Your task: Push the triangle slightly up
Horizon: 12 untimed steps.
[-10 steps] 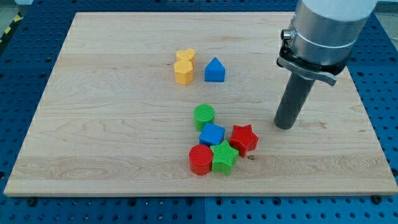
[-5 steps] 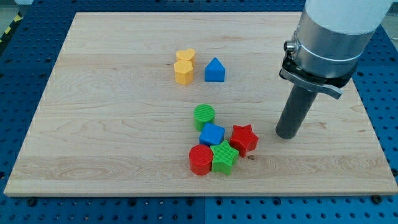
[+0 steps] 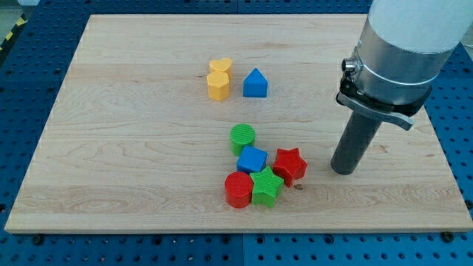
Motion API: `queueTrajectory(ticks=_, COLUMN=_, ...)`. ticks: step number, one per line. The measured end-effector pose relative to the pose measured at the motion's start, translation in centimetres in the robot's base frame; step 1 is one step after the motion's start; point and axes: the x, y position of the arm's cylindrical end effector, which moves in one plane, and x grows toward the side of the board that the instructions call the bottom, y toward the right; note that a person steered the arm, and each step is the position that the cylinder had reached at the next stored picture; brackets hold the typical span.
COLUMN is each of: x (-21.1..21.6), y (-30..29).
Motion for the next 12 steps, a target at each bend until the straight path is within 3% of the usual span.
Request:
queueTrajectory(ticks=2, x=-0.8, y=0.0)
queueTrajectory(ticks=5, x=-10.8, y=-6.4)
queueTrajectory(ticks=8, x=-11.4, y=-11.4)
queueTrajectory(ticks=11, x=-17.7, y=-14.0)
queueTrajectory(ticks=12, x=-17.1, y=-14.0)
